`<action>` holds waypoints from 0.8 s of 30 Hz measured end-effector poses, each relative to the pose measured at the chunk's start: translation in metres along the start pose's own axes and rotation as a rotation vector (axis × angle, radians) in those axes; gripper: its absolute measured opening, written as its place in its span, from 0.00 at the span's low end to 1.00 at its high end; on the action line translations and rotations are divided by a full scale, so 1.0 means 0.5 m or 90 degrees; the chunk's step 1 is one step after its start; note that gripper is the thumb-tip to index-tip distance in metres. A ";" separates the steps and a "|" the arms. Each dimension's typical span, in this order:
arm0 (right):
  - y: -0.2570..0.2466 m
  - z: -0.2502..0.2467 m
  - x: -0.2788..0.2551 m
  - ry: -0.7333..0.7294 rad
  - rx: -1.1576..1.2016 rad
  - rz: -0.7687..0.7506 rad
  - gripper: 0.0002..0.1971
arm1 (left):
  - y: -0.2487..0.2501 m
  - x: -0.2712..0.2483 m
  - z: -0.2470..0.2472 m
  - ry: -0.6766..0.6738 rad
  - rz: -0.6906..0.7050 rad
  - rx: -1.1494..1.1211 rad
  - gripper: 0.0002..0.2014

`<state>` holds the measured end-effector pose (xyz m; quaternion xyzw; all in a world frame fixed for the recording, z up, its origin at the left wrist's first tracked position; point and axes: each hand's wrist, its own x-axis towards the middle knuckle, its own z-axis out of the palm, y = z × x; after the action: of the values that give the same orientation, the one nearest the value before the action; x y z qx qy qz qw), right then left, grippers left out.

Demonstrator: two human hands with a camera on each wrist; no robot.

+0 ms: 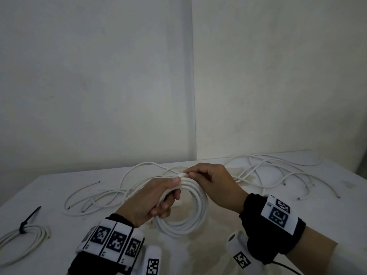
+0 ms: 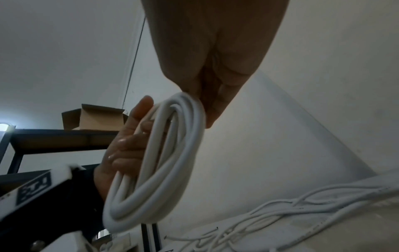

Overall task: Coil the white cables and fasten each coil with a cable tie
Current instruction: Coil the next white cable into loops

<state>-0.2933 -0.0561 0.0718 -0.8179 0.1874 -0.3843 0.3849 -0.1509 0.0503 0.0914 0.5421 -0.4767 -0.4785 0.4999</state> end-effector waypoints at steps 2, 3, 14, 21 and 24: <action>-0.006 0.001 -0.005 -0.008 0.070 0.033 0.10 | 0.002 0.002 -0.003 0.005 0.008 -0.025 0.21; -0.010 0.001 -0.006 -0.007 0.090 0.038 0.11 | 0.004 0.003 -0.004 0.005 0.009 -0.028 0.21; -0.015 -0.032 0.019 0.095 -0.081 -0.087 0.07 | -0.002 -0.001 0.016 -0.023 0.008 -0.020 0.18; -0.014 -0.038 0.026 0.161 -0.101 -0.134 0.07 | -0.002 0.003 0.029 -0.064 0.004 -0.042 0.14; -0.010 -0.038 0.025 0.122 -0.079 -0.064 0.07 | -0.004 0.002 0.025 -0.058 0.025 0.008 0.15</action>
<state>-0.3000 -0.0695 0.0894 -0.8080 0.2054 -0.4672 0.2945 -0.1632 0.0482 0.0887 0.5135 -0.5123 -0.4897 0.4839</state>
